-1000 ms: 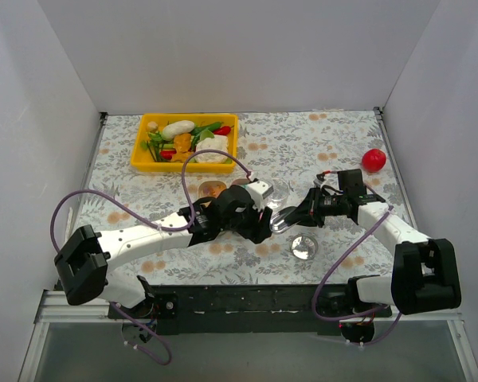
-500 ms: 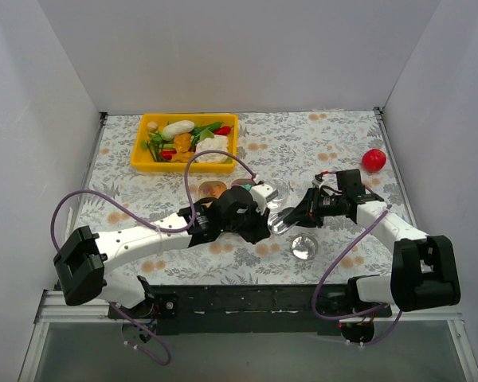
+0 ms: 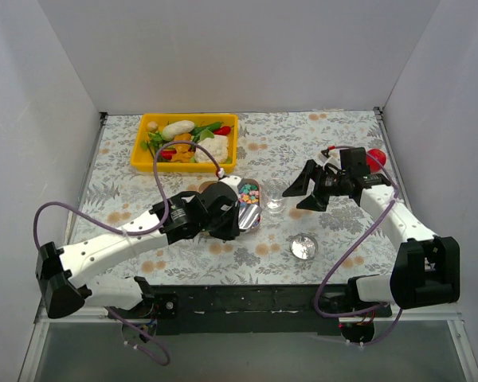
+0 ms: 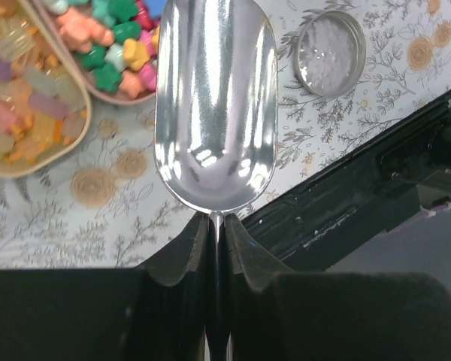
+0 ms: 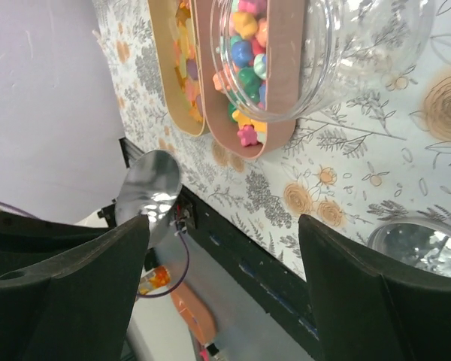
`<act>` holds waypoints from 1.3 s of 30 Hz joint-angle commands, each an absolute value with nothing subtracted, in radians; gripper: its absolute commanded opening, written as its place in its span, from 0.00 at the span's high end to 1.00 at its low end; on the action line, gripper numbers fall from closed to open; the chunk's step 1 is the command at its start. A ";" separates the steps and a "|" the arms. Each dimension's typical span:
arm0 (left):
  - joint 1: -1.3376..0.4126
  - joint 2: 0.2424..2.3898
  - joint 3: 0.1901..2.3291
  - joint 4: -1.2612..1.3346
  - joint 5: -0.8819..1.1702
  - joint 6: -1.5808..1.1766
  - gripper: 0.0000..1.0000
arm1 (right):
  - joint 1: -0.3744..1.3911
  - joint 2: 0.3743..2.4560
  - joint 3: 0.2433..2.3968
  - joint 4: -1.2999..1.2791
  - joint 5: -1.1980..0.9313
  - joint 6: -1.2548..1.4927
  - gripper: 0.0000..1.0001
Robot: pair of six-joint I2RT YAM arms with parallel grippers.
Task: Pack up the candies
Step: Pick up the spatula from the center of the board, then scoop the fake candies from the storage box.
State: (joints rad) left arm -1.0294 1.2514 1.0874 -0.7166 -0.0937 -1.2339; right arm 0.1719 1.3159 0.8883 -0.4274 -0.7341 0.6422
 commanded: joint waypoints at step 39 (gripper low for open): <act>-0.548 1.496 1.354 -1.365 0.281 -1.261 1.00 | 0.163 1.304 0.768 -0.445 -0.572 0.600 0.22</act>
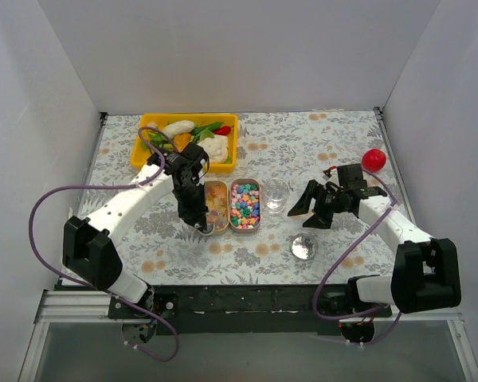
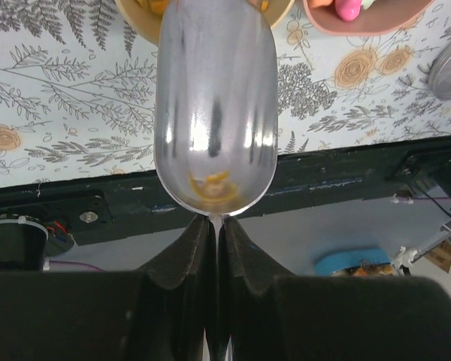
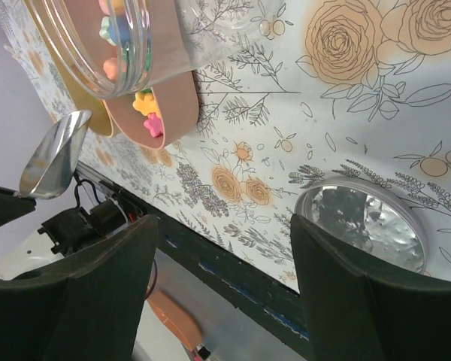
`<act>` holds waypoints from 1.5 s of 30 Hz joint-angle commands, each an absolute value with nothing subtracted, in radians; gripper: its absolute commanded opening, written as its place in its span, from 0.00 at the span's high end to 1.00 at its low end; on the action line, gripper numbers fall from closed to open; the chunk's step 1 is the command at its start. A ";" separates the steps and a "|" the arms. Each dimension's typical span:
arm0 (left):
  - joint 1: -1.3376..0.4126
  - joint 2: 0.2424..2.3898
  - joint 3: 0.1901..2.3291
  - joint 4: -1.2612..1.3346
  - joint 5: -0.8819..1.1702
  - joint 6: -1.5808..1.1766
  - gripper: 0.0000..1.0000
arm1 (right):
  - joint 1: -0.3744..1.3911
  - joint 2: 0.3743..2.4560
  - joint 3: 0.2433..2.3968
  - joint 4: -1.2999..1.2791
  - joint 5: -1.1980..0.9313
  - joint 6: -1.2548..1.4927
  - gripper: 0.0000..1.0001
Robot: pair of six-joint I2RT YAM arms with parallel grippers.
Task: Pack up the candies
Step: Scoop the fake candies from the storage box.
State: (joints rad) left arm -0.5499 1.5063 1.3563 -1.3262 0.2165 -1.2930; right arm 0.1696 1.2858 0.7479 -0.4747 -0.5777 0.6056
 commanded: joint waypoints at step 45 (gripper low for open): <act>-0.495 1.664 1.134 -0.901 0.023 -1.316 1.00 | 0.101 1.328 0.933 -0.586 -0.471 0.503 0.24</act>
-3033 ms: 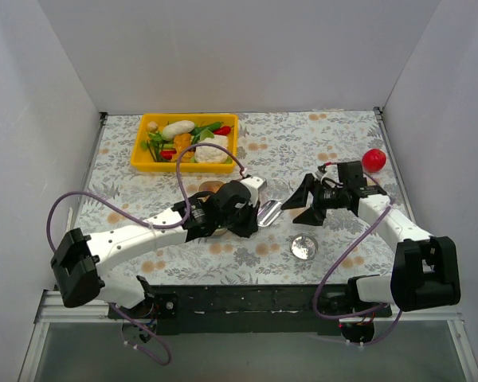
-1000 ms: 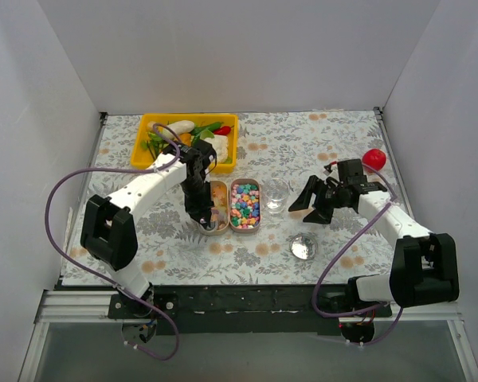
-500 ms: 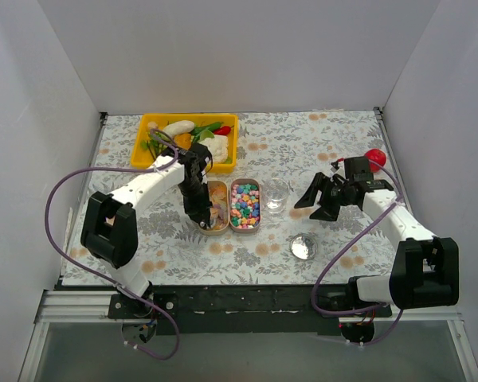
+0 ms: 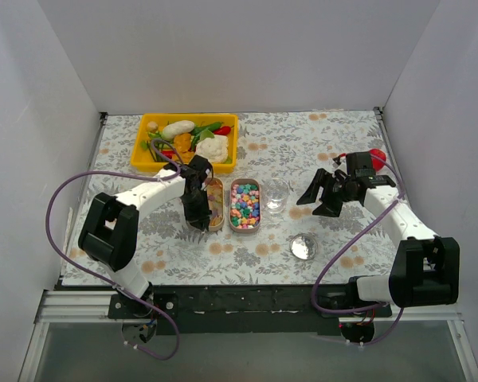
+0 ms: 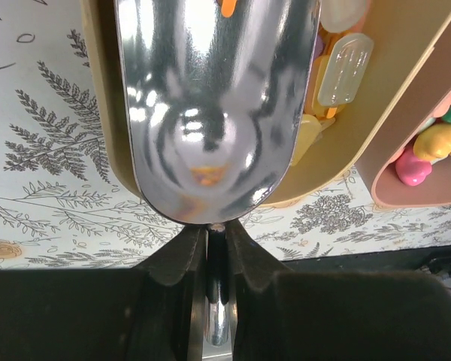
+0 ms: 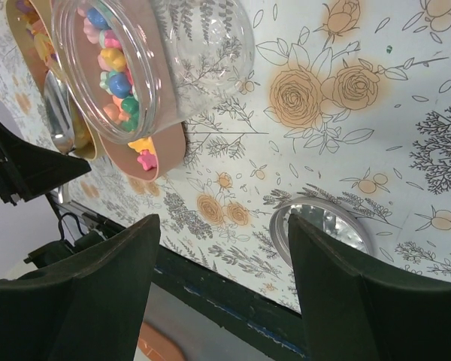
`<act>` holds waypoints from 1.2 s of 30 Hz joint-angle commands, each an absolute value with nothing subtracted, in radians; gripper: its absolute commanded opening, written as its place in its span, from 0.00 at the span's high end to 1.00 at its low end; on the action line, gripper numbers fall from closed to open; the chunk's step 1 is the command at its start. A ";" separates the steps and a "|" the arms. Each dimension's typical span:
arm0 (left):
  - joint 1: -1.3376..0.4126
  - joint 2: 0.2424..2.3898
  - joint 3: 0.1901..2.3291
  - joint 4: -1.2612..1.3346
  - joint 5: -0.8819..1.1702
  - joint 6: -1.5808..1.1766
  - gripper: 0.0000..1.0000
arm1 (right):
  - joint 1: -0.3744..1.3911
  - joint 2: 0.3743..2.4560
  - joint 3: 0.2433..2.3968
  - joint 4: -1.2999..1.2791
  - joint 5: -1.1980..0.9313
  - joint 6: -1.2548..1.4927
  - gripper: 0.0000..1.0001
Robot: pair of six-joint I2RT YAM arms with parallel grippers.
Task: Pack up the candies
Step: Scoop the fake candies from the storage box.
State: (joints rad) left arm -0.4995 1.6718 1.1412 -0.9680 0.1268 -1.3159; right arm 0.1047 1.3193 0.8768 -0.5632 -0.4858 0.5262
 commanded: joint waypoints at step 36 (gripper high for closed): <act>-0.494 1.847 1.284 -0.738 -0.072 -1.236 1.00 | 0.101 1.344 0.957 -0.595 -0.434 0.486 0.25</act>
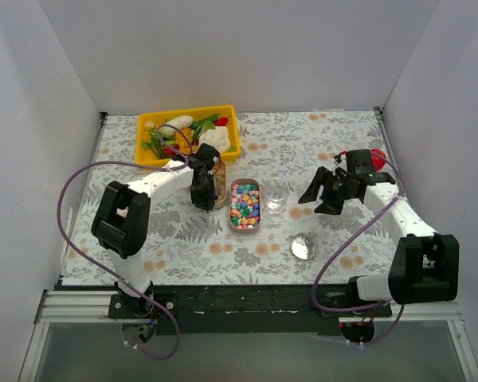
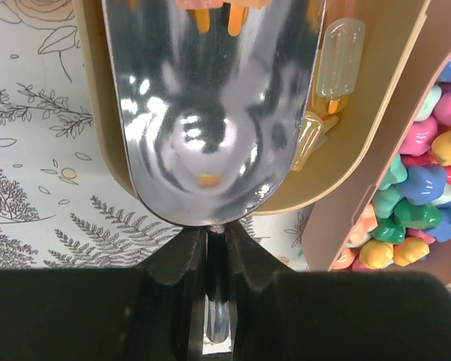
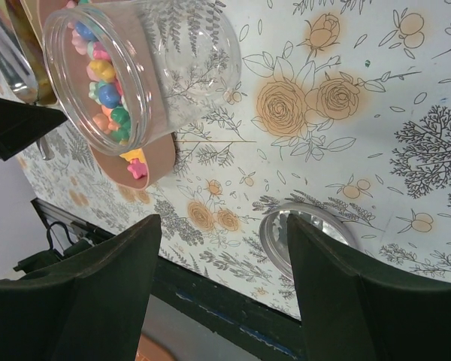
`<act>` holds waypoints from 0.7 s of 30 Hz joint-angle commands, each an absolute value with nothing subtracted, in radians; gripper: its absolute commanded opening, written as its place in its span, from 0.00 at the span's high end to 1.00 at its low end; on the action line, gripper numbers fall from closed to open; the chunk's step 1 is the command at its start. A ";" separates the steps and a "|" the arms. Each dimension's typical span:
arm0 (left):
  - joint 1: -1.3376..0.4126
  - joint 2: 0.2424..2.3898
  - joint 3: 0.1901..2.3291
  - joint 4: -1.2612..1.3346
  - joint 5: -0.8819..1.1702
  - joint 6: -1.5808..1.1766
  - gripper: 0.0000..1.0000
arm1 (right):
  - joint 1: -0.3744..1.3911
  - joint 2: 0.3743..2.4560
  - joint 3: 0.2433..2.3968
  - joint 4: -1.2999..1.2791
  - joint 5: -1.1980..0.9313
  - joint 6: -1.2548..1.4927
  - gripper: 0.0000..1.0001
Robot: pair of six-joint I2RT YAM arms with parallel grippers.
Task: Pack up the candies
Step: Scoop the fake candies from the storage box.
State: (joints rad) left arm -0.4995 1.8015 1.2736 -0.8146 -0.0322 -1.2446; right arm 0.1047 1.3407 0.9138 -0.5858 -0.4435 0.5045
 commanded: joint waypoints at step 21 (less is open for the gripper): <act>-0.492 1.750 1.445 -1.020 0.144 -1.175 1.00 | 0.294 1.439 1.189 -0.437 -0.483 0.391 0.25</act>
